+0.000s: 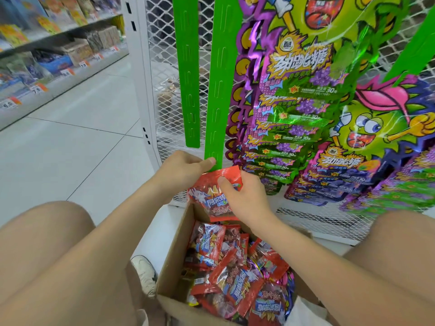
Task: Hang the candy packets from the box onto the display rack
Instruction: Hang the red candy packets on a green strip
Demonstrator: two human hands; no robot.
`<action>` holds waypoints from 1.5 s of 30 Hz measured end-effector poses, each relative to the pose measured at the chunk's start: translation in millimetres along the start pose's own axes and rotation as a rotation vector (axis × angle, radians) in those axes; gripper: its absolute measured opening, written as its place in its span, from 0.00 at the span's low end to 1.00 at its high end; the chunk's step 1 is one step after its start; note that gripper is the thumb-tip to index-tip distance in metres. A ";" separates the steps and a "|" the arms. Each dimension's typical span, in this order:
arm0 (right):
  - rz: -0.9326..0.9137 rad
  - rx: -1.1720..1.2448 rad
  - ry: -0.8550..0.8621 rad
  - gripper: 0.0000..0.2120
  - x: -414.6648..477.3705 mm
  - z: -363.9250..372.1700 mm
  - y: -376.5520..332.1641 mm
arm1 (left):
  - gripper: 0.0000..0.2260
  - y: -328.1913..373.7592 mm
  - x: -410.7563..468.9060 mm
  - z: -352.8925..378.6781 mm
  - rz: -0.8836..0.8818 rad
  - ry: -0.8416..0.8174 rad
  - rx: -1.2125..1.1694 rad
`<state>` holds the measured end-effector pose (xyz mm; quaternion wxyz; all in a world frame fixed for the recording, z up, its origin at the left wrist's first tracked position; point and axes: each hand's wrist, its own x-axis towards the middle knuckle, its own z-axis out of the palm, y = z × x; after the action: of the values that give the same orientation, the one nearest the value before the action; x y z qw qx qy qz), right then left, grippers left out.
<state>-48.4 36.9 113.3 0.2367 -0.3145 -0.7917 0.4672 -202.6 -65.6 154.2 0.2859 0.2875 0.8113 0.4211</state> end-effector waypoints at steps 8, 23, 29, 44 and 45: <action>0.056 0.104 0.072 0.17 -0.6 11.1 1.2 | 0.19 6.1 -3.8 4.4 -0.041 0.008 -0.062; 0.073 0.042 0.024 0.13 -4.3 14.6 14.0 | 0.22 1.0 -7.0 5.5 0.033 -0.103 0.081; 0.127 -0.024 0.032 0.16 -4.2 17.7 25.7 | 0.18 -10.8 -3.5 -1.0 0.125 -0.144 0.188; -0.105 -0.274 0.087 0.07 -3.2 1.8 16.6 | 0.06 -17.4 3.6 11.8 0.301 -0.061 0.467; -0.130 -0.275 0.085 0.05 -4.1 0.2 15.0 | 0.07 -16.3 2.5 12.5 0.307 -0.046 0.464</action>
<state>-41.6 39.4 99.5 0.2543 -0.3115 -0.8561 0.3245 -199.1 -65.2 133.8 0.1637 0.4745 0.8262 0.2558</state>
